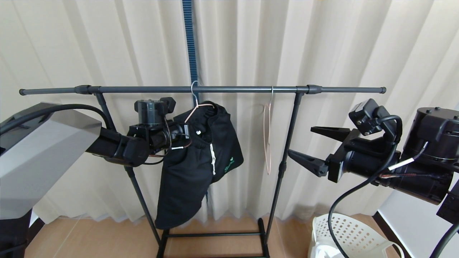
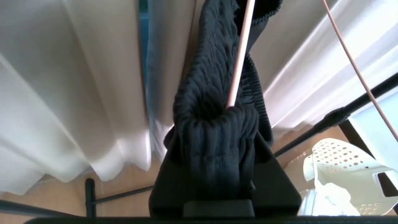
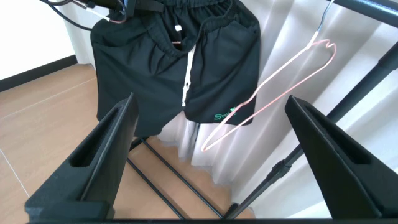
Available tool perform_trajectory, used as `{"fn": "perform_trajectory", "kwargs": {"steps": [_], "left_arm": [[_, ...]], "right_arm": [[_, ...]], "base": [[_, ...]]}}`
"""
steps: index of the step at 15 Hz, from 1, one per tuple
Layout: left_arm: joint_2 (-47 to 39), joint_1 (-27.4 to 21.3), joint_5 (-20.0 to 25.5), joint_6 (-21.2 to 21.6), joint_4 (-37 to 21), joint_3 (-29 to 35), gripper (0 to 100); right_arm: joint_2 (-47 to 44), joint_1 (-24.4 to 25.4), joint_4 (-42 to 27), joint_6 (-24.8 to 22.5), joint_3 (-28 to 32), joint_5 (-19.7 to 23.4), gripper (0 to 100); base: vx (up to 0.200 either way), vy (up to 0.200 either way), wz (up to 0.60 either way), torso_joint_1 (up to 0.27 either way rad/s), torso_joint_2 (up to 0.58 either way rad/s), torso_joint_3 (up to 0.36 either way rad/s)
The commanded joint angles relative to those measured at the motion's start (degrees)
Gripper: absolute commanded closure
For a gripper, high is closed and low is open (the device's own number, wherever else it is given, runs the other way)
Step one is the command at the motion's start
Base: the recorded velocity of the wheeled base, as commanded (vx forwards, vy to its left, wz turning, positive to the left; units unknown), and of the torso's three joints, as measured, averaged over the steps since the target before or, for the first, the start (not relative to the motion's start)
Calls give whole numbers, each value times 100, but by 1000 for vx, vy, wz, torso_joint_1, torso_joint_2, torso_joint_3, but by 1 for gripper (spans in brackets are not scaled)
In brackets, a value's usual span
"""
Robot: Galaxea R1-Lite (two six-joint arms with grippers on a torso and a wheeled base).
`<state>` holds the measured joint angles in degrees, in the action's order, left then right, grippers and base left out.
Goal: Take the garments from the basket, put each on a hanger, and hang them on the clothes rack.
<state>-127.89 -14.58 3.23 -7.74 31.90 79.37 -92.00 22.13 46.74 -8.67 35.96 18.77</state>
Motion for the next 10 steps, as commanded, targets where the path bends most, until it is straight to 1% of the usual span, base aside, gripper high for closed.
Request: {"fn": "perform_trajectory", "kwargs": {"steps": [1, 2, 3, 6, 10], "left_arm": [[27, -1, 2, -8, 0, -10, 100], [27, -1, 2, -8, 0, -10, 100], [27, -1, 2, -8, 0, -18, 0], [45, -1, 2, 1, 0, -62, 0], [441, -1, 2, 1, 0, -370, 0]], "right_arm": [[-19, 2, 2, -3, 7, -5, 0], [-11, 2, 2, -3, -1, 4, 0], [-11, 2, 2, -3, -1, 4, 0], [-2, 2, 2, -3, -10, -5, 0], [16, 2, 11, -3, -10, 4, 0]], "base": [[0, 0, 0, 0, 0, 0], [0, 0, 0, 0, 0, 0], [0, 0, 0, 0, 0, 0], [0, 0, 0, 0, 0, 0], [0, 0, 0, 0, 0, 0]]}}
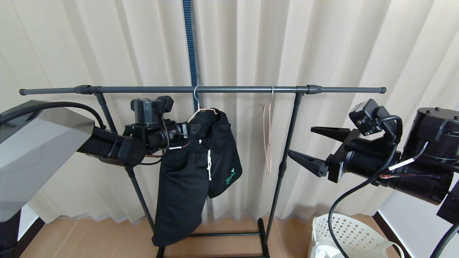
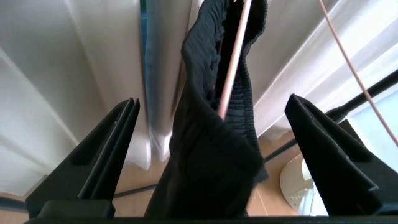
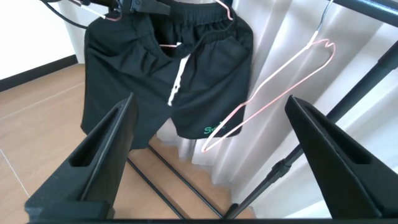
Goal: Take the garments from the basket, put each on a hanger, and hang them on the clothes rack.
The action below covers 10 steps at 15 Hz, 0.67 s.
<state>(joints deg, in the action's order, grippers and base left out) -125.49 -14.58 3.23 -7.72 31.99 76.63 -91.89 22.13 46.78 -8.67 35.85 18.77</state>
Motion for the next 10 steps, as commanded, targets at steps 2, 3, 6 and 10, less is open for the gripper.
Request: {"fn": "perform_trajectory", "kwargs": {"steps": [2, 3, 6, 10], "left_arm": [[763, -1, 11, 7, -8, -544, 0], [1088, -10, 29, 7, 0, -808, 0], [2204, -106, 37, 7, 554, -2012, 0], [4129, -230, 29, 253, 1538, -4086, 0]], "right_arm": [[31, 2, -2, 5, 53, 4, 0], [40, 2, -2, 23, 71, 4, 0], [163, 2, -28, 331, 150, -49, 0], [761, 240, -380, 691, 308, -928, 0]], "base": [[0, 0, 0, 0, 0, 0], [0, 0, 0, 0, 0, 0], [0, 0, 0, 0, 0, 0], [0, 0, 0, 0, 0, 0]]}}
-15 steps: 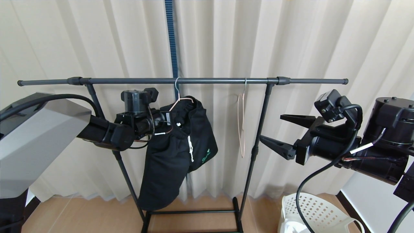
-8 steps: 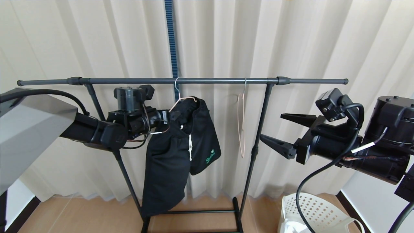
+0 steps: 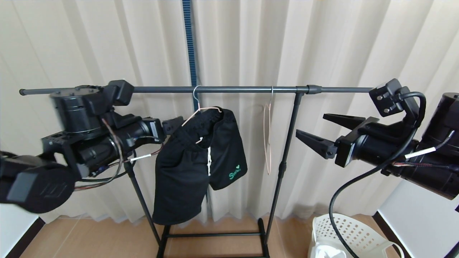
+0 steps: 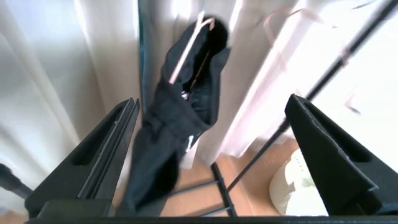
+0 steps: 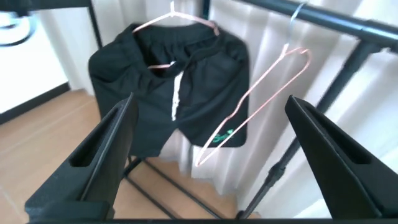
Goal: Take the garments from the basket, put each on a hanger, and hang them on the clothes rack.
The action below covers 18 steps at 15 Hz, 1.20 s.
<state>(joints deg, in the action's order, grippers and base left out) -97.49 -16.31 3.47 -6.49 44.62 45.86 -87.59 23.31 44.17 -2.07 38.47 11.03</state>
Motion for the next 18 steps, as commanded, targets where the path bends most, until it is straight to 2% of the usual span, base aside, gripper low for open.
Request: {"fn": "perform_trajectory", "kwargs": {"steps": [1, 2, 4, 5, 7, 9, 11, 12, 13, 14, 16, 17, 18], "left_arm": [[1689, -21, 4, 192, 276, -1378, 0], [1909, 5, 4, 253, 258, -1624, 0], [2410, 357, 30, 394, 161, -2160, 0], [2823, 506, 30, 525, 38, -2565, 0], [3324, 761, 110, 701, -234, -2986, 0], [3948, 805, 488, 736, -647, -3584, 0], [4563, 708, 672, 763, -849, -4217, 0], [4704, 656, 672, 763, -867, -4358, 0], [5117, 559, 663, 763, -955, -4586, 0], [5275, 550, 663, 780, -1043, -4586, 0], [6022, 541, 672, 789, -2018, -4586, 0], [6576, 480, 681, 789, -2669, -4586, 0], [6910, 427, 672, 789, -3020, -4586, 0]], "right_arm": [[524, 253, -409, 40, 46, -462, 0], [708, 438, -637, 49, 11, -717, 0], [1183, 675, -1015, 269, -217, -1323, 0], [1728, 745, -1244, 313, -516, -1543, 0], [2501, 754, -1780, 313, -912, -1710, 0], [3424, 763, -2474, 313, -1553, -1850, 0], [4153, 833, -2782, 304, -2327, -1850, 0], [4294, 842, -2826, 295, -2503, -1850, 0], [4716, 833, -2931, 295, -3048, -1885, 0], [4874, 833, -2949, 295, -3206, -1903, 0], [5507, 833, -3239, 286, -3636, -1877, 0], [5876, 833, -3626, 286, -3759, -1833, 0], [6105, 833, -3889, 286, -3821, -1824, 0]], "base": [[0, 0, 0, 0, 0, 0], [0, 0, 0, 0, 0, 0], [0, 0, 0, 0, 0, 0], [0, 0, 0, 0, 0, 0], [0, 0, 0, 0, 0, 0], [0, 0, 0, 0, 0, 0], [0, 0, 0, 0, 0, 0], [0, 0, 0, 0, 0, 0], [0, 0, 0, 0, 0, 0], [0, 0, 0, 0, 0, 0], [0, 0, 0, 0, 0, 0], [0, 0, 0, 0, 0, 0], [0, 0, 0, 0, 0, 0]]}}
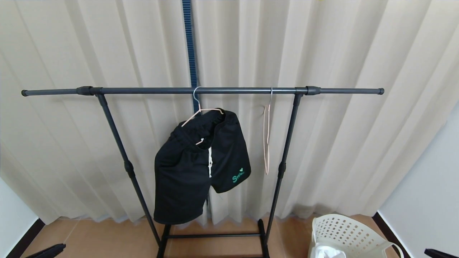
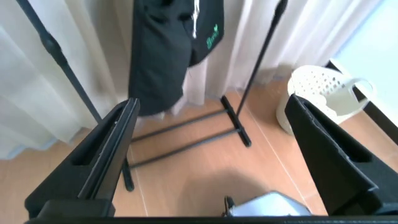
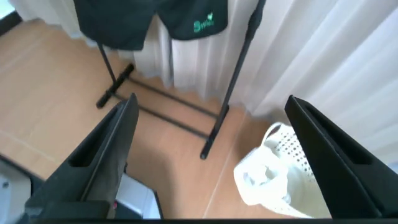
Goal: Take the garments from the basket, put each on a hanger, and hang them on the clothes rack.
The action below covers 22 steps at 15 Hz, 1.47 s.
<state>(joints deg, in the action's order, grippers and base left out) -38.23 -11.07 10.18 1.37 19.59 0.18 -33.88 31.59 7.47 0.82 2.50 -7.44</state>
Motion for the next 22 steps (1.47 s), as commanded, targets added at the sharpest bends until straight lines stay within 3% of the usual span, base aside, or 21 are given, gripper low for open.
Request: {"fn": "perform_trajectory", "kwargs": {"steps": [1, 3, 6, 8, 11, 14, 15, 22], "left_arm": [[1573, -255, 10, 4, -1168, -18, 0], [2373, -449, -25, -5, -1994, -1, 0], [2531, -168, -201, 92, -2003, -18, 0], [2909, 395, -376, 373, -2003, -18, 0], [3427, 1177, -332, 426, -2003, -18, 0], [3823, 1081, -315, 435, -1994, -18, 0], [3823, 1081, -306, 400, -1994, -18, 0], [3823, 1081, -130, 277, -1985, -18, 0]], "right_arm": [[1120, 14, -791, 6, -224, 84, 0], [1393, -153, -1055, 6, -127, 128, 0], [1648, -988, -1064, -3, -127, 111, 0], [2131, -1849, -1064, -90, -127, 155, 0], [2729, -2438, -1064, -90, -127, 155, 0], [3001, -2860, -1002, 15, -136, 190, 0], [3388, -3097, -993, 50, -136, 374, 0], [3388, -3106, -1002, 77, -127, 436, 0]], "base": [[0, 0, 0, 0, 0, 0], [0, 0, 0, 0, 0, 0], [0, 0, 0, 0, 0, 0], [0, 0, 0, 0, 0, 0], [0, 0, 0, 0, 0, 0], [0, 0, 0, 0, 0, 0], [0, 0, 0, 0, 0, 0], [0, 0, 0, 0, 0, 0]]}}
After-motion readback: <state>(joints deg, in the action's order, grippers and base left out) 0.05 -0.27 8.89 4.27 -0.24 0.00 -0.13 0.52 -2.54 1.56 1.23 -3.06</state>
